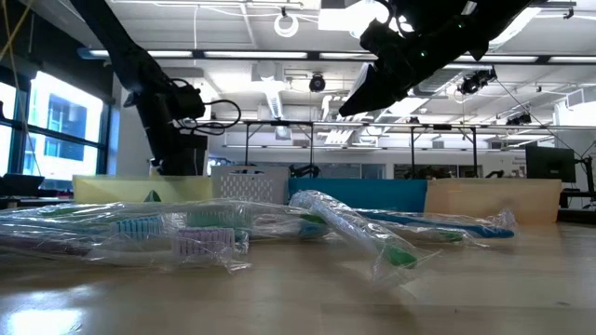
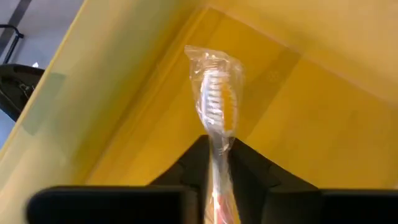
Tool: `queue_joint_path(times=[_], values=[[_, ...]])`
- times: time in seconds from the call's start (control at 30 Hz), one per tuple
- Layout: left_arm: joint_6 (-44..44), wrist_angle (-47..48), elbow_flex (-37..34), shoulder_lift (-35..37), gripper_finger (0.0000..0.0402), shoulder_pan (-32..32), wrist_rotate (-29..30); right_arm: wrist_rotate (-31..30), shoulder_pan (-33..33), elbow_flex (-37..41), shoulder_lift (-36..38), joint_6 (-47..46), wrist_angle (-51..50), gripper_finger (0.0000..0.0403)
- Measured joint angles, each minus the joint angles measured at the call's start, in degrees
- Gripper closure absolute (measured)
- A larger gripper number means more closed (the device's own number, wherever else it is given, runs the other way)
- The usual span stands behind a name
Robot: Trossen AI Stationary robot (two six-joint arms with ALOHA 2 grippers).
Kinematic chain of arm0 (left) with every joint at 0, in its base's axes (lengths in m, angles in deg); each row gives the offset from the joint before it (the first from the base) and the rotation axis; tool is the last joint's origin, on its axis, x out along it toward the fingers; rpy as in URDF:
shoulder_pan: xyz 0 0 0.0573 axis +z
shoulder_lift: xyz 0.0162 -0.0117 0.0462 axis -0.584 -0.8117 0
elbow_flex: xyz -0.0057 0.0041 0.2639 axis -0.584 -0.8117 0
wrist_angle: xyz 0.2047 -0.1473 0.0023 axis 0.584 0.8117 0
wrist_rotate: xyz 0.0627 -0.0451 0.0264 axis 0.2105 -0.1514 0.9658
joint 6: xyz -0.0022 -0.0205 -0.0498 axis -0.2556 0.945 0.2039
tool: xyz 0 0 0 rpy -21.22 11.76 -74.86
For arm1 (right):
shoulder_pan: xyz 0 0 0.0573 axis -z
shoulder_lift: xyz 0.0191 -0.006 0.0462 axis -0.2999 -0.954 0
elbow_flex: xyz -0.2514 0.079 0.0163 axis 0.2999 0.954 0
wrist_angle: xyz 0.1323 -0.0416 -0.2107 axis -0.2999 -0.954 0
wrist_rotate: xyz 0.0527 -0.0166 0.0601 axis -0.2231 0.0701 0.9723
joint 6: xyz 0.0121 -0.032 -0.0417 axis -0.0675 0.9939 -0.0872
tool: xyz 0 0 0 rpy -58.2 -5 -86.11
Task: Pick & Place Toothbrushes
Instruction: Put the orange toothbrush into the yellow bin, then put the green toothbrush into the white bin
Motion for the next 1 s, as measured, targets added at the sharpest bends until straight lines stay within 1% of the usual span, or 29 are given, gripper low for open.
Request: queue_joint_path(times=[0.17,0.3,0.53,0.7,0.8,0.87,1.0], values=[[0.07,-0.2,0.02,0.04,0.0272,0.0,0.02,0.0,-0.01,0.0,-0.01,0.0,0.0,0.0324],[0.07,0.14,0.53,0.15,0.0245,0.01,0.03,0.0,0.0,0.0,-0.01,0.0,0.0,0.0324],[0.34,1.5,3.64,0.18,0.0238,0.0,-1.23,0.0,-0.01,0.0,-0.02,0.0,0.0,0.0324],[-0.26,1.47,4.07,1.01,0.0238,-0.01,-7.13,0.0,0.0,0.0,-0.02,0.0,0.0,0.0324],[-1.02,1.62,3.98,2.62,0.0238,-1.08,-9.46,0.0,-0.01,0.0,-0.02,0.0,0.0,0.0324],[-1.41,1.87,3.89,4.24,0.0238,-2.57,-9.47,0.0,-0.01,0.0,-0.02,0.0,0.0,0.0324],[-1.83,1.93,3.89,8.51,0.0238,-6.16,-7.11,0.0,0.0,0.0,0.0,0.0,0.0,0.0324]])
